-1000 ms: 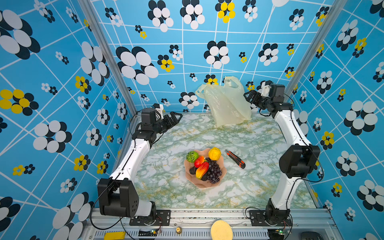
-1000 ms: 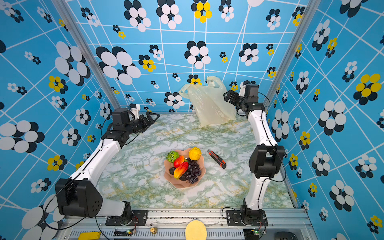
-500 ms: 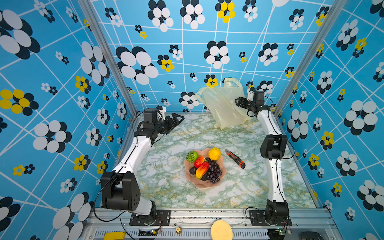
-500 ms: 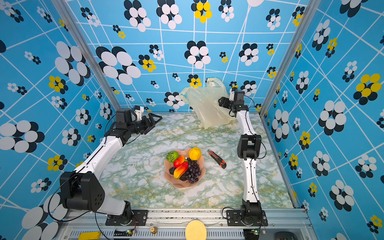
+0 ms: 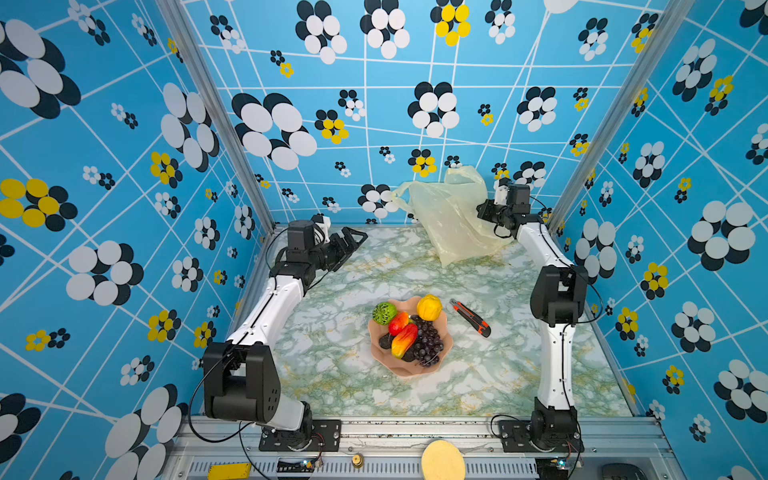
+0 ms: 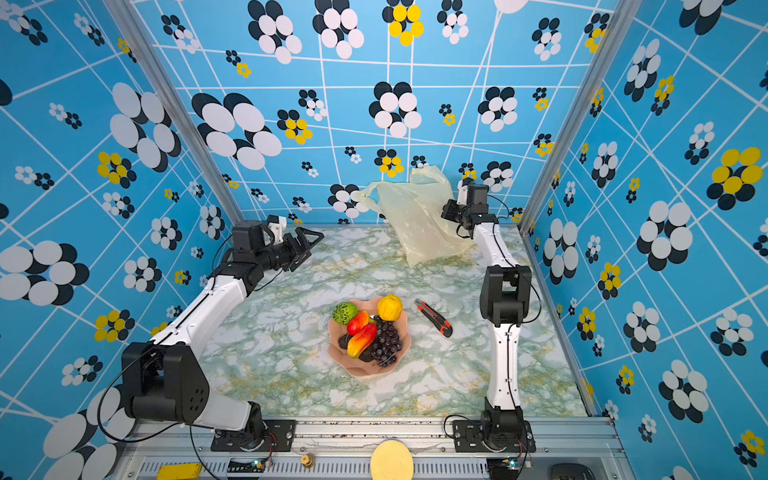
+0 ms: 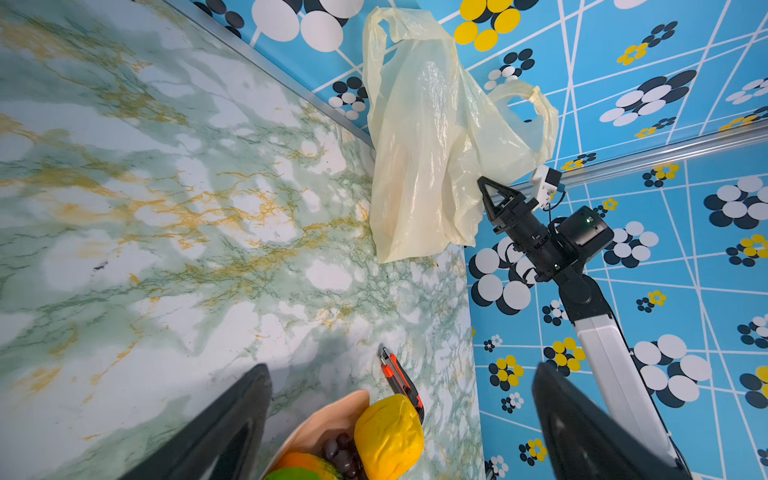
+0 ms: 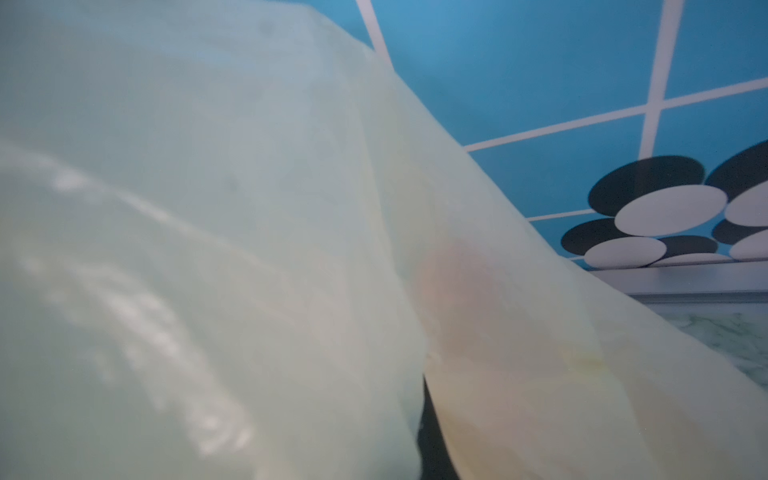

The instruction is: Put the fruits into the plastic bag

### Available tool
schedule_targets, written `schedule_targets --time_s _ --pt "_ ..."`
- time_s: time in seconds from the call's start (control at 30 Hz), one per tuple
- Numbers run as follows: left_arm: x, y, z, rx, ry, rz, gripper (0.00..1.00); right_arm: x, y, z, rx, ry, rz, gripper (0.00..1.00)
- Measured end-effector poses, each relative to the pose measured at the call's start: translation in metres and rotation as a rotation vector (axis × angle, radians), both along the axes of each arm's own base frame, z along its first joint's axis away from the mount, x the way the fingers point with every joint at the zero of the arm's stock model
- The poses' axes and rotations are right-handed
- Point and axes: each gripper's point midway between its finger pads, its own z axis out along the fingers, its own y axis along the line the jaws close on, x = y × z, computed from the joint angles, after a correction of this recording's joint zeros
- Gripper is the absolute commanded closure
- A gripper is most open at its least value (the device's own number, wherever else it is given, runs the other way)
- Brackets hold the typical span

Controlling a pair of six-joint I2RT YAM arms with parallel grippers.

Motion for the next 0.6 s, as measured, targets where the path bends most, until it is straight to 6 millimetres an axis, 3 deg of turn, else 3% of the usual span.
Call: schedule_targets --time_s 0.1,0.2,0.27,0.33,0.43,0.53,0.6 --pt "0.001 -0.005 0.006 -0.036 -0.003 -0.007 0.01 -0.026 0.001 0.04 0.015 -0.087 -0.003 1.0" --pt "0.004 -0.016 0.012 -0.097 -0.003 -0.028 0.01 -0.053 0.005 0.093 0.011 -0.242 0.008 1.0" --pt "0.008 -0.024 0.014 -0.155 0.014 -0.042 0.01 -0.075 0.013 0.13 -0.018 -0.388 0.029 1.0" --pt "0.014 -0.035 0.015 -0.22 0.04 -0.058 0.01 -0.098 0.026 0.154 -0.072 -0.527 0.065 1.0" --pt "0.021 -0.052 0.017 -0.32 0.077 -0.085 0.01 -0.126 0.055 0.165 -0.157 -0.687 0.133 1.0" --pt "0.025 -0.066 0.023 -0.412 0.103 -0.105 0.01 -0.14 0.079 0.152 -0.206 -0.765 0.204 1.0" --pt "0.028 -0.07 0.029 -0.466 0.11 -0.112 0.01 -0.148 0.084 0.137 -0.23 -0.795 0.232 1.0"
